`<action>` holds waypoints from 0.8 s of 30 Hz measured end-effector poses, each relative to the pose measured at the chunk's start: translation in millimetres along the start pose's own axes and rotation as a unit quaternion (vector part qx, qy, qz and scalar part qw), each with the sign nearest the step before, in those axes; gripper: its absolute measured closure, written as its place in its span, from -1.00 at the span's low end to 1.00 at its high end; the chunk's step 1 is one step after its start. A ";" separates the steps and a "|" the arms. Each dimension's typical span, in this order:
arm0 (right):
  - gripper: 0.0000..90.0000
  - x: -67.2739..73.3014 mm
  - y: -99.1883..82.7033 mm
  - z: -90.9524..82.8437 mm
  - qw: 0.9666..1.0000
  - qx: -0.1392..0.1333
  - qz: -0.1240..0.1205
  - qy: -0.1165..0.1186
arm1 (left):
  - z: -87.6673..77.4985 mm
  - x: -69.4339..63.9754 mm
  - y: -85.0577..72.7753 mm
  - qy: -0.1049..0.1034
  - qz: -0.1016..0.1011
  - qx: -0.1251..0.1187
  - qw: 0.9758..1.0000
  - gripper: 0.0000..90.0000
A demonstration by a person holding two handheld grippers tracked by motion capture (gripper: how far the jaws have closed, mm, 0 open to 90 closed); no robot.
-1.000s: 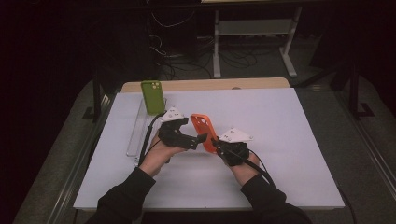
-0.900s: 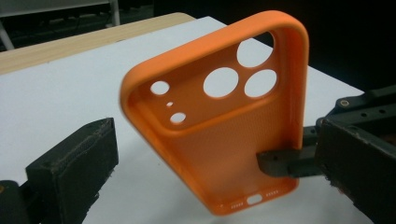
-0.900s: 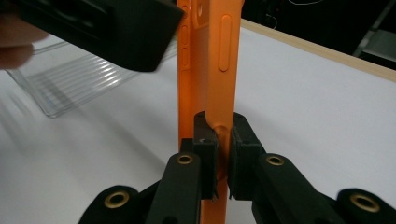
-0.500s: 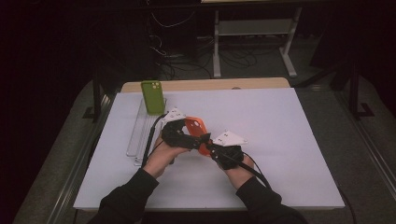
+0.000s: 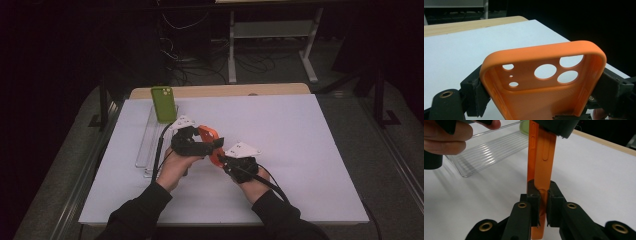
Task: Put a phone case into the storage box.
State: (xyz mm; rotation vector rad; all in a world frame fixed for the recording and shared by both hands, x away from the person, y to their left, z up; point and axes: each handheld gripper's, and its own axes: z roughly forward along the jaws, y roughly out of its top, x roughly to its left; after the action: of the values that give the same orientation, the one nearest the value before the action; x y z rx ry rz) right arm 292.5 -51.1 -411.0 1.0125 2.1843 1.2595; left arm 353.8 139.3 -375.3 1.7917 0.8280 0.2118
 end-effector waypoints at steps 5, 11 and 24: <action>0.74 -1.0 -0.4 0.5 1.000 0.000 -0.006 0.002 | -0.7 0.3 1.0 -0.004 -0.002 0.003 1.000 -0.67; 0.02 -11.9 -0.9 -6.5 0.999 0.004 -0.012 0.034 | -0.6 5.6 5.3 0.014 0.004 0.009 1.000 -0.66; -0.70 -62.5 -19.8 -36.1 0.998 0.032 0.008 0.051 | -20.9 30.5 44.6 0.063 0.013 -0.018 0.998 -0.66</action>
State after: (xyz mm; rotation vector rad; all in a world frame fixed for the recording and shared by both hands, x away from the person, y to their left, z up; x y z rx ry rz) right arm 301.4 -125.4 -409.9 1.0130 2.3115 1.2833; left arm 384.8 167.3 -335.1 1.7700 0.8851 0.3559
